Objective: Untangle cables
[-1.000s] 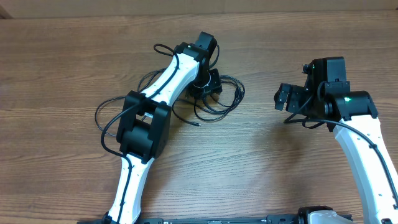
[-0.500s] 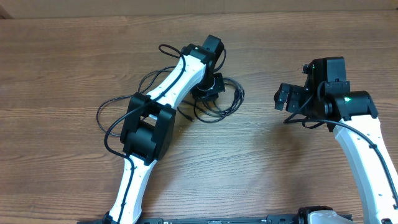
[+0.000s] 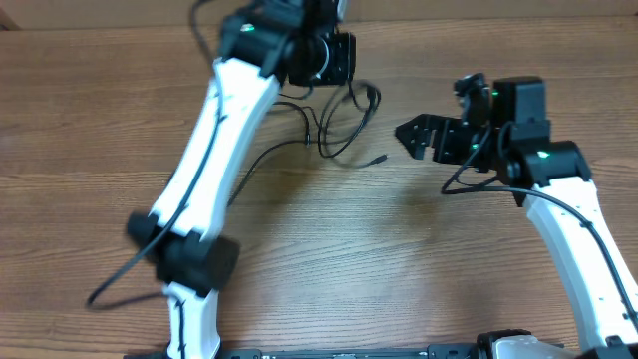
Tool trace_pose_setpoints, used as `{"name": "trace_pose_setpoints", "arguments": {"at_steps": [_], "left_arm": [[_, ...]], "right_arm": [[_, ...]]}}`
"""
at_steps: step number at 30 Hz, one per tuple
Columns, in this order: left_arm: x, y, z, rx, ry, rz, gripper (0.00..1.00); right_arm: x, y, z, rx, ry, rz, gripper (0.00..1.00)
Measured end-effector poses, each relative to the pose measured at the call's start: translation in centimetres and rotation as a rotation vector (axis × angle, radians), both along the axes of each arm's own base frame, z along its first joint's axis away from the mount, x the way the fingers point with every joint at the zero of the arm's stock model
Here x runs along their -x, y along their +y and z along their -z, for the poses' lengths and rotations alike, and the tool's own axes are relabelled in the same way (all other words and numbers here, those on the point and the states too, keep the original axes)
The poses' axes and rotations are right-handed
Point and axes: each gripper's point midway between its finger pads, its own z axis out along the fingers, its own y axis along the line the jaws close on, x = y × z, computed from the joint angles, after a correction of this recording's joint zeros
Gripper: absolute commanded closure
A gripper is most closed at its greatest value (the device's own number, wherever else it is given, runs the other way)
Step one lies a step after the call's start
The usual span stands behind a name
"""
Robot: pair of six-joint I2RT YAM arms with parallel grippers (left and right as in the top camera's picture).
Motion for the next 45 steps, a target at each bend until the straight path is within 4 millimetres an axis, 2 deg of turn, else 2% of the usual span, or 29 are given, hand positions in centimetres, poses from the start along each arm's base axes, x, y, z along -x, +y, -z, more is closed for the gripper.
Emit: {"name": "trace_pose_setpoints", "arguments": {"at_steps": [3, 6, 8, 13, 16, 17, 20, 22, 24, 26, 29, 32, 37, 42, 45], "left_arm": [[1.8, 0.6, -5.4, 0.051, -0.114, 0.018, 0.96], [3.4, 1.2, -8.3, 0.079, -0.168, 0.027, 0.96], [3.8, 1.3, -8.6, 0.082, -0.169, 0.029, 0.96], [3.8, 1.3, -7.8, 0.071, -0.142, 0.03, 0.96], [3.8, 1.3, -7.7, 0.07, -0.139, 0.03, 0.96], [3.8, 1.3, -7.7, 0.07, -0.139, 0.03, 0.96], [4.0, 1.1, -7.8, 0.081, -0.135, 0.042, 0.96], [4.1, 0.9, -7.8, 0.089, -0.132, 0.051, 0.96], [4.2, 0.8, -7.9, 0.094, -0.131, 0.058, 0.96], [4.3, 0.7, -7.9, 0.099, -0.128, 0.063, 0.96], [4.3, 0.6, -8.0, 0.103, -0.128, 0.067, 0.96], [4.3, 0.4, -8.2, 0.116, -0.134, 0.077, 0.96], [4.4, -0.1, -9.3, 0.15, -0.17, 0.103, 0.96], [5.0, 0.3, -10.8, 0.155, -0.214, 0.107, 0.96], [5.3, 0.5, -11.5, 0.161, -0.233, 0.109, 0.96]], "right_arm": [[-0.1, 1.9, 0.6, -0.035, 0.011, -0.059, 0.0], [-0.7, 3.7, 0.3, -0.089, -0.019, -0.118, 0.0], [-1.2, 4.7, -0.6, -0.136, -0.057, -0.153, 0.0], [-1.2, 6.6, -3.3, -0.253, -0.134, -0.242, 0.02], [-1.1, 7.2, -4.2, -0.293, -0.152, -0.271, 0.11], [-1.2, 7.2, -4.4, -0.3, -0.158, -0.273, 0.1], [-2.0, 7.1, -5.0, -0.303, -0.192, -0.248, 0.01], [-2.9, 6.8, -5.3, -0.295, -0.213, -0.202, 0.02], [-3.8, 6.4, -5.8, -0.291, -0.236, -0.16, 0.15], [-4.5, 6.2, -6.2, -0.3, -0.248, -0.119, 0.34], [-4.6, 5.8, -5.8, -0.302, -0.21, -0.073, 0.39], [-4.5, 5.2, -4.3, -0.275, -0.14, -0.013, 0.55], [-4.5, 4.6, -2.7, -0.256, -0.077, 0.037, 0.56], [-4.2, 5.5, -3.2, -0.301, -0.075, -0.016, 0.95], [-3.6, 5.9, -3.2, -0.324, -0.046, -0.038, 0.96]]}}
